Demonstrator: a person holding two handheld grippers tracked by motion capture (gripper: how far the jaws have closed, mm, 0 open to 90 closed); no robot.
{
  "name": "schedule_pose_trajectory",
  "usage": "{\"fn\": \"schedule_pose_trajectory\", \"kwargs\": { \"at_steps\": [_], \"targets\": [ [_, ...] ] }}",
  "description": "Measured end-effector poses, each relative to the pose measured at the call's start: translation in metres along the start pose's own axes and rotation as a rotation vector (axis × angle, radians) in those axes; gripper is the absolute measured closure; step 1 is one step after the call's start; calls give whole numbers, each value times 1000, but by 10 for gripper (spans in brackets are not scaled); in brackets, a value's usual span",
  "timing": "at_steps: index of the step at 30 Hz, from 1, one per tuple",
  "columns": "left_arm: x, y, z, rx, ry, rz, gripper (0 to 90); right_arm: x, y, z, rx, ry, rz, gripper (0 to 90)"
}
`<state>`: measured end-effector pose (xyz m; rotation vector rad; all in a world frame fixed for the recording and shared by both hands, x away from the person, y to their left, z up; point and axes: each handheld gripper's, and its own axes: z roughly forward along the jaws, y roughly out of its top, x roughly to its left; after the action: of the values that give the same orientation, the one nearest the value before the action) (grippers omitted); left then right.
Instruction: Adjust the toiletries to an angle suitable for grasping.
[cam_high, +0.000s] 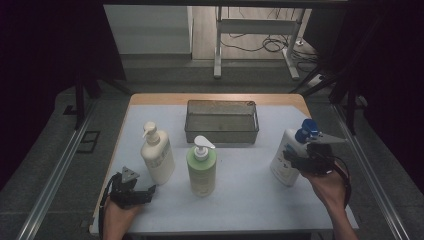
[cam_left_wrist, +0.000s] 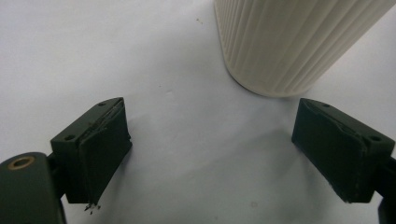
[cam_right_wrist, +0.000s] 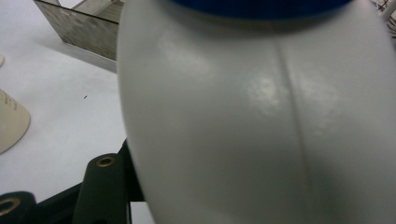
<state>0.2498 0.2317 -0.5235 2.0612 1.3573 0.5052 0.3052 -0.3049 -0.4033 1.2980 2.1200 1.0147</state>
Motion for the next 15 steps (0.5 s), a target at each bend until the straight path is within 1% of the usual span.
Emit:
{"fn": "schedule_pose_trajectory", "kwargs": {
  "at_steps": [7,10,14,15],
  "targets": [
    [0,0,0,0,0,0,109,4,7,-4,-14,9,-10,400],
    [0,0,0,0,-1,0,109,9,17,-6,-21,26,-13,400],
    [0,0,0,0,-1,0,109,14,27,-7,-30,38,-22,400],
    [0,0,0,0,-1,0,109,14,27,-7,-30,38,-22,400]
  ]
}}
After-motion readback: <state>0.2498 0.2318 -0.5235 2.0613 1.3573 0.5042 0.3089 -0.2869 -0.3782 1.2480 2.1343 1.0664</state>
